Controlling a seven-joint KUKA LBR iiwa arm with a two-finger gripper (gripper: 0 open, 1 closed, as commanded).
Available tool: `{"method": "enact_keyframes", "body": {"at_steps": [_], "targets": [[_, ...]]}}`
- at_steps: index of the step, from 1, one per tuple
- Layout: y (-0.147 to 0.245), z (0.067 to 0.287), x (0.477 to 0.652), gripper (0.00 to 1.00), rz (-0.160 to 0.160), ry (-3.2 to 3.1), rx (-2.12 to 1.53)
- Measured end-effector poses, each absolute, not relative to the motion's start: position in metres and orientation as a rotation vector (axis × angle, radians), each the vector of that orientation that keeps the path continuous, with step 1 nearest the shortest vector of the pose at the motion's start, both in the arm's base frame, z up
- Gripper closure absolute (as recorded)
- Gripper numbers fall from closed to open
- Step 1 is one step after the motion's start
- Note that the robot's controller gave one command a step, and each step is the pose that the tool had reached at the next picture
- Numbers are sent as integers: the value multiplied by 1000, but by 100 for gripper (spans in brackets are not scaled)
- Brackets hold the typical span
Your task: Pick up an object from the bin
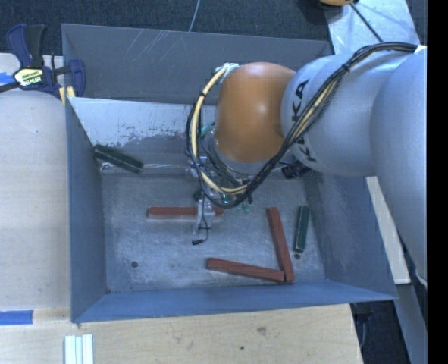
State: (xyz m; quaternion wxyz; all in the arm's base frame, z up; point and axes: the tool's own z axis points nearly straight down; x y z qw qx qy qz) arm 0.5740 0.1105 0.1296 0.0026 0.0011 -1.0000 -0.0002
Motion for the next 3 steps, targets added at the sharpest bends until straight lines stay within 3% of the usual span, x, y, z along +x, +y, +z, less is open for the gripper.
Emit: {"method": "enact_keyframes", "body": {"at_steps": [1,2,3], "targets": [[110,134,576,0,-2,-3144,0],[119,84,601,0,-1,-3113,474],[118,72,613,0,-2,-3133,303]]}}
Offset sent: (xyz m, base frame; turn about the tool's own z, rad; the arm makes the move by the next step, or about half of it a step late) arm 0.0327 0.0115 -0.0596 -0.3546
